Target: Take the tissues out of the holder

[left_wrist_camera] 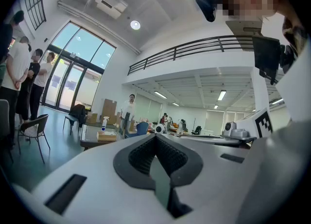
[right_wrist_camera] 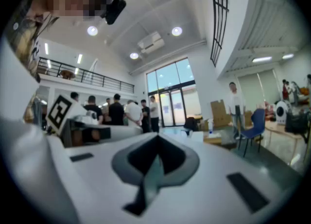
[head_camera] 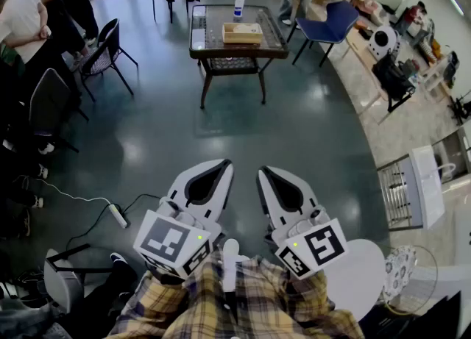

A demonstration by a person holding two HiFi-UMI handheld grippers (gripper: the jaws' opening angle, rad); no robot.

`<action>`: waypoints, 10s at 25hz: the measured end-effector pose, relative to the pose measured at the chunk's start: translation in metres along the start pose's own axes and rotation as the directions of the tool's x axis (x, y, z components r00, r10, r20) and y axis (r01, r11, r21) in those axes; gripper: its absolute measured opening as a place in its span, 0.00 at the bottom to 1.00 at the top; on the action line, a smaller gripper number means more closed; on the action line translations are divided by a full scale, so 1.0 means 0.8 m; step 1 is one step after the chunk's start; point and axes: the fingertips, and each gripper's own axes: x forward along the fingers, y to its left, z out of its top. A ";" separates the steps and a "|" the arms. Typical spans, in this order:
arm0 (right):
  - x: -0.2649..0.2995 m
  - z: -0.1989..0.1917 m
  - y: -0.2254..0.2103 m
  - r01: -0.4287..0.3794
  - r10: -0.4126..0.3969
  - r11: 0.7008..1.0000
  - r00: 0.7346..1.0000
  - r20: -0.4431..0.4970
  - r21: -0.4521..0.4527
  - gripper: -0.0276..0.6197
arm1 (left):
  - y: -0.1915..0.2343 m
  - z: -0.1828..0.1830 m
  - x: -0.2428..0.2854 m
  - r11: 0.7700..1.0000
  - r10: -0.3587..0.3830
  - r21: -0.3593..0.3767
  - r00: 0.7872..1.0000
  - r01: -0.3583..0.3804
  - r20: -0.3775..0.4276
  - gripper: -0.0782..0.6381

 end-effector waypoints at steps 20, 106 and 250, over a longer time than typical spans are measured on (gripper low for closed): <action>-0.029 0.007 0.010 0.018 -0.018 1.000 0.999 0.030 0.006 0.06 | -0.027 0.002 -0.012 0.999 -0.015 0.037 1.000 0.014 0.008 0.13; 0.547 0.089 -0.572 -0.047 0.049 0.997 0.999 -0.023 0.063 0.06 | 0.450 0.117 0.638 0.986 0.165 0.005 0.986 -0.166 0.024 0.13; 0.888 -0.018 -0.847 -0.056 0.161 0.935 0.947 -0.279 0.352 0.06 | 0.751 -0.309 0.907 0.857 -0.102 -0.262 0.351 -0.444 -0.931 0.17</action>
